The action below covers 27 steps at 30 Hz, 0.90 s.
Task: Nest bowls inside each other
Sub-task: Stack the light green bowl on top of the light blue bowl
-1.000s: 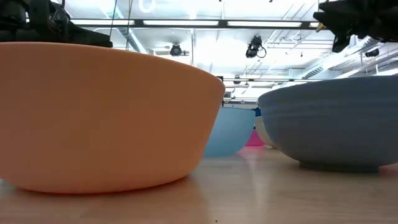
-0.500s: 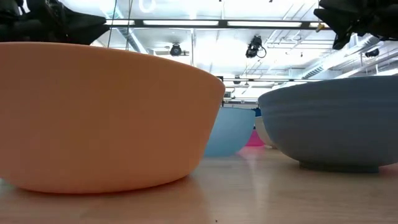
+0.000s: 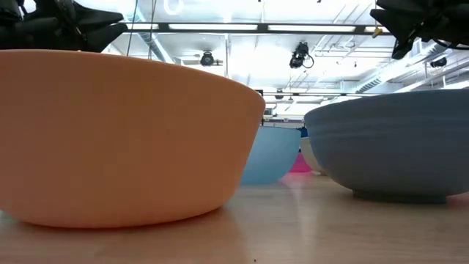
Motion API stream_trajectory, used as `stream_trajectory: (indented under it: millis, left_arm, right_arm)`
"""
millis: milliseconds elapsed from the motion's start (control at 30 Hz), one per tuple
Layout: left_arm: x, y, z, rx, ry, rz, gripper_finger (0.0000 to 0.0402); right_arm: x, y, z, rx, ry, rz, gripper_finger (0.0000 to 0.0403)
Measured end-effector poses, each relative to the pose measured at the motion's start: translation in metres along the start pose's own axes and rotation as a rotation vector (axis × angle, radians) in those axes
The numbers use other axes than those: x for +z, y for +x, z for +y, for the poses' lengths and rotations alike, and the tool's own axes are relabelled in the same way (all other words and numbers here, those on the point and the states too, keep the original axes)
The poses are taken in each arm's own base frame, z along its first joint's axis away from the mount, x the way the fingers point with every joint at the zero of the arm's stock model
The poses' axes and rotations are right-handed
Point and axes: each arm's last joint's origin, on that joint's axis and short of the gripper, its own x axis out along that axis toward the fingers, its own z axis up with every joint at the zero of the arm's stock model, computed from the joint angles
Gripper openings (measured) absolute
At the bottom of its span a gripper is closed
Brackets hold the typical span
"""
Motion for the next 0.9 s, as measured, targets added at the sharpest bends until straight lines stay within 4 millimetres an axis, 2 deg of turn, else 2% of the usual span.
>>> stream_trajectory:
  millis: [200, 300, 467, 633, 700, 800, 900]
  left_arm:
    - [0.0, 0.0, 0.0, 0.001, -0.025, 0.004, 0.0108]
    - [-0.002, 0.001, 0.0, 0.015, -0.038, 0.027, 0.0108]
    - [0.004, 0.012, -0.001, 0.159, 0.013, 0.289, 0.0108]
    - [0.034, 0.04, -0.011, 0.235, 0.117, 0.437, 0.0108]
    - [0.042, 0.053, -0.014, 0.279, 0.188, 0.546, 0.0108]
    - [0.04, 0.071, -0.015, 0.332, 0.264, 0.768, 0.0108]
    - [0.035, 0.091, -0.018, 0.301, 0.228, 0.882, 0.011]
  right_arm:
    - [0.0, 0.0, 0.0, -0.001, 0.0, 0.0, 0.0095]
    - [-0.002, 0.0, -0.002, -0.055, 0.031, 0.011, 0.0095]
    - [-0.013, 0.004, -0.005, -0.161, 0.034, 0.122, 0.0093]
    - [-0.009, 0.021, -0.004, -0.233, 0.034, 0.232, 0.0082]
    - [-0.003, 0.031, -0.002, -0.245, 0.025, 0.299, 0.0076]
    - [0.006, 0.048, 0.0, -0.296, 0.02, 0.441, 0.0069]
    - [0.014, 0.066, 0.004, -0.311, 0.01, 0.543, 0.0069]
